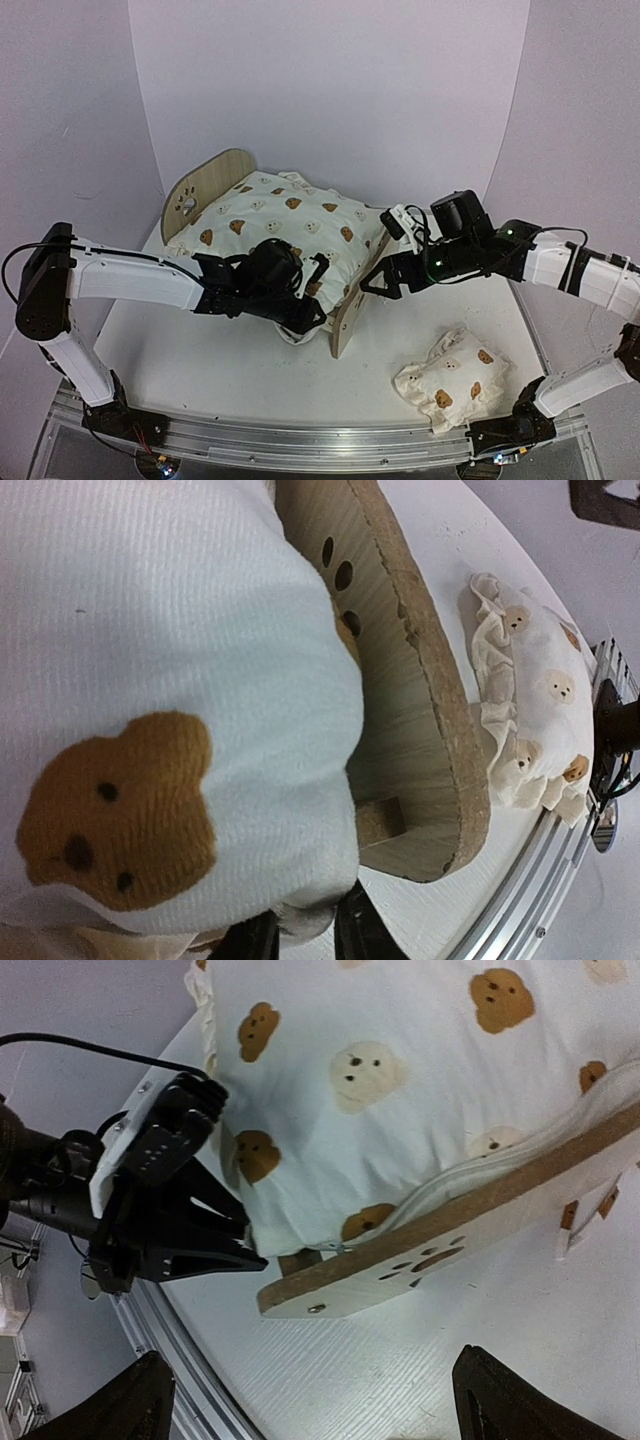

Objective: Set up the pet bed

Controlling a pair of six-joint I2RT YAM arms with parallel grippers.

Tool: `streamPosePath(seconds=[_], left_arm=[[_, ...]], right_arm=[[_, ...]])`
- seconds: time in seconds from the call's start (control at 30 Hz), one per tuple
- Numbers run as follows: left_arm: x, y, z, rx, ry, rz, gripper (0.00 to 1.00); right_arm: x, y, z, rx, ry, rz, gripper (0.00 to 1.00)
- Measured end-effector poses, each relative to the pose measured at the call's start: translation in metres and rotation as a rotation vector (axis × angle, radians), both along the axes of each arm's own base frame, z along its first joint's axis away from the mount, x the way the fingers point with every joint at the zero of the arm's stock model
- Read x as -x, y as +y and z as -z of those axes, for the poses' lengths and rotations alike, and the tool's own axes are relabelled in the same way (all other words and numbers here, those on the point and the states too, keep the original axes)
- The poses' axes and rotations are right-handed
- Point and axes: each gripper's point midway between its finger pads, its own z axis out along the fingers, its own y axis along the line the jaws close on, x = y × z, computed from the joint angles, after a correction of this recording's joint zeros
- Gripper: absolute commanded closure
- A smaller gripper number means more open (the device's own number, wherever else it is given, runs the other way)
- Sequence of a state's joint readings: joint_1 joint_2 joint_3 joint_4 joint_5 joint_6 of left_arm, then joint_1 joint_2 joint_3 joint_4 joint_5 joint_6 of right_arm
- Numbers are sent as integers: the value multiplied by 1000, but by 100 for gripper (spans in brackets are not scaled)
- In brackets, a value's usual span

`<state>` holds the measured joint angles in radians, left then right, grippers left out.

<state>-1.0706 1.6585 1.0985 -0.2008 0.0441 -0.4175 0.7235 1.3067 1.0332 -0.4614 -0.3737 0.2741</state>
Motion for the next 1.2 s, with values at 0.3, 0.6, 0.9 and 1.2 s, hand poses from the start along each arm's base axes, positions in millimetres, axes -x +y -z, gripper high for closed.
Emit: streamPosePath(seconds=[0.3,0.6,0.9,1.2], left_arm=[[-5,6,-11,-14,-44,-12,100],[-14,22,-81,128,-111,-63,100],[-16,30,-99,163,-130,-94,100],[-16,35,-113,190,-148,-103,100]], right_arm=[[25,32,-12,-74,-57,-113,21],[46,86,-3,-172,-82,-193,66],[34,113,27,-175,-75,-155,82],[22,121,29,-227,-143,-94,82]])
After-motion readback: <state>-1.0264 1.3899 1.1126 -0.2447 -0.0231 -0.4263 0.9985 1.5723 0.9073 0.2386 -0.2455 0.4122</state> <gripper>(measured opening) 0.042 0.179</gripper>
